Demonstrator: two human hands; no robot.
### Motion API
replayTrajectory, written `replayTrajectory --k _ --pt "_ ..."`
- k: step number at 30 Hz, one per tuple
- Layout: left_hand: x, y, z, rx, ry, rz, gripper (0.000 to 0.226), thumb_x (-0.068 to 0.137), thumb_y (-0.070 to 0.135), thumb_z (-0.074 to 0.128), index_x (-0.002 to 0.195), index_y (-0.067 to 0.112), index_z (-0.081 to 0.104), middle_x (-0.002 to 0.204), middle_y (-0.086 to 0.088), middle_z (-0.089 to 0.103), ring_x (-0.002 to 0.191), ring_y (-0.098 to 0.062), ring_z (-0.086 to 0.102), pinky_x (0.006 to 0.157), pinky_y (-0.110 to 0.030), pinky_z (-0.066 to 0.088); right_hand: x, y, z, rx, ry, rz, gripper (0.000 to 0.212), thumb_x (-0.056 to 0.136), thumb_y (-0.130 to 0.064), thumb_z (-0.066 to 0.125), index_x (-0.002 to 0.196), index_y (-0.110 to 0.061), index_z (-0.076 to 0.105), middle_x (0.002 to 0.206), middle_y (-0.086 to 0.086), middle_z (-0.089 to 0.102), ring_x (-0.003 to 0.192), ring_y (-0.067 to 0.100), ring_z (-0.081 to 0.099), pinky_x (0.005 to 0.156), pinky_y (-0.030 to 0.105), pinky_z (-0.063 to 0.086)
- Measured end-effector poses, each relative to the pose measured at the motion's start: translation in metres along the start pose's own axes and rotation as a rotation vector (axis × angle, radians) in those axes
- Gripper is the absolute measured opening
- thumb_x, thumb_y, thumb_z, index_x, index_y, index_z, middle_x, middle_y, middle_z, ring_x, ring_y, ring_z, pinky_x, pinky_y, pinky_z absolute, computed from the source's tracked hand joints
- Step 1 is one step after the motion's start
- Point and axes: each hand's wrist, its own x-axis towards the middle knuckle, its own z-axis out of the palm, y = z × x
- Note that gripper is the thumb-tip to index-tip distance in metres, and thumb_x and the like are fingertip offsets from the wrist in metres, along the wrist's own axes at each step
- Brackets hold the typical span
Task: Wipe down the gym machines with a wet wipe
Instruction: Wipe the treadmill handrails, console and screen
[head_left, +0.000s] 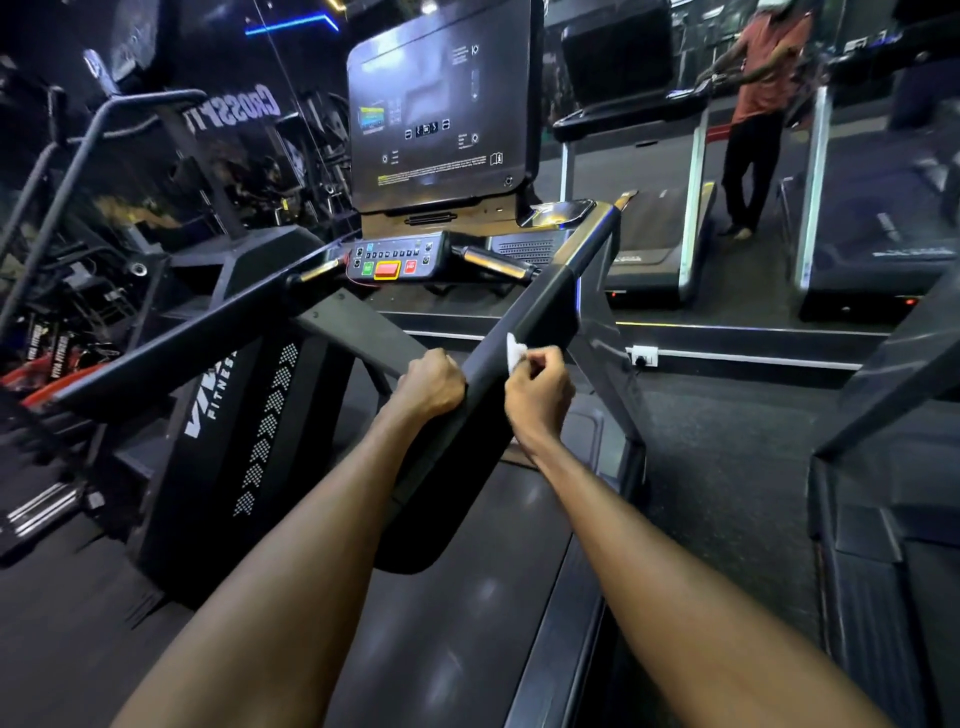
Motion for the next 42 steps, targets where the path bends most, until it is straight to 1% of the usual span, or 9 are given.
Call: replayTrajectory --k 3,7,9,14,21,28,31,35,42 --pt "0.004 0.003 0.001 -0.008 0.001 -0.005 0.036 0.088 0.027 0.037 0.109 0.005 0.056 0.127 -0.028 0.056 0.111 -0.045 0.055 0.099 -0.047 0.047 -0.023 0.018 -0.007 -0.016 -0.031 0.038 0.012 0.090 -0.015 0.061 0.078 -0.014 0.057 0.083 0.004 0.067 0.085 0.029 0.062 0.071 0.036 0.046" --pt "0.011 0.011 0.001 -0.009 -0.054 0.025 0.041 0.073 0.042 0.047 0.096 0.010 0.057 0.122 -0.026 0.059 0.109 -0.045 0.056 0.095 -0.044 0.049 -0.041 -0.005 -0.008 -0.015 -0.066 -0.310 0.013 0.084 -0.009 0.066 0.075 -0.014 0.058 0.081 0.004 0.058 0.072 0.013 0.051 0.066 0.024 0.037" --pt "0.016 0.014 0.002 0.001 -0.053 0.041 0.039 0.073 0.044 0.048 0.092 0.011 0.055 0.122 -0.026 0.059 0.110 -0.045 0.056 0.094 -0.044 0.049 -0.024 -0.014 -0.003 -0.061 -0.082 -0.361 0.011 0.085 -0.009 0.065 0.076 -0.012 0.059 0.082 0.005 0.055 0.071 0.013 0.049 0.066 0.022 0.035" --pt "0.028 0.021 0.008 -0.025 0.018 0.033 0.030 0.090 0.025 0.035 0.102 0.007 0.057 0.126 -0.026 0.056 0.113 -0.045 0.054 0.101 -0.051 0.045 0.004 0.019 -0.011 -0.077 -0.037 0.022 0.026 0.092 -0.015 0.059 0.069 -0.018 0.047 0.073 0.001 0.058 0.077 0.026 0.056 0.068 0.033 0.037" --pt "0.042 0.030 0.010 -0.055 -0.021 0.115 0.025 0.077 0.037 0.044 0.084 0.013 0.052 0.118 -0.025 0.061 0.108 -0.045 0.056 0.093 -0.045 0.049 0.005 -0.015 0.005 -0.021 -0.004 -0.139 0.016 0.085 -0.022 0.067 0.072 -0.017 0.058 0.074 0.002 0.065 0.074 0.021 0.060 0.069 0.032 0.044" --pt "0.055 0.032 0.018 -0.054 0.021 0.109 0.020 0.088 0.021 0.040 0.096 0.011 0.056 0.124 -0.024 0.058 0.111 -0.044 0.055 0.096 -0.044 0.047 0.023 0.029 -0.011 -0.016 -0.029 0.222 0.013 0.087 -0.018 0.062 0.076 -0.014 0.068 0.081 0.004 0.072 0.086 0.028 0.068 0.076 0.036 0.053" --pt "0.064 0.040 0.022 -0.062 0.027 0.100 0.029 0.091 0.023 0.040 0.106 0.007 0.058 0.125 -0.024 0.058 0.113 -0.045 0.054 0.098 -0.045 0.046 -0.003 0.015 -0.011 0.071 -0.013 0.106 0.022 0.085 -0.033 0.073 0.071 -0.016 0.070 0.067 -0.006 0.070 0.069 0.010 0.065 0.065 0.021 0.047" --pt "0.072 0.048 0.024 -0.066 0.016 0.089 0.033 0.091 0.028 0.041 0.110 0.008 0.059 0.125 -0.023 0.059 0.113 -0.043 0.055 0.097 -0.045 0.046 0.025 -0.006 0.003 0.018 0.062 -0.152 0.003 0.081 -0.018 0.070 0.078 -0.019 0.071 0.077 -0.004 0.070 0.073 0.011 0.063 0.068 0.024 0.046" --pt "0.084 0.056 0.029 -0.033 0.050 0.072 0.033 0.091 0.025 0.038 0.109 0.008 0.059 0.125 -0.024 0.058 0.112 -0.044 0.055 0.097 -0.046 0.046 0.042 0.039 -0.001 -0.001 0.018 0.073 0.010 0.086 -0.015 0.062 0.079 -0.021 0.060 0.076 -0.006 0.066 0.079 0.024 0.063 0.070 0.038 0.050"
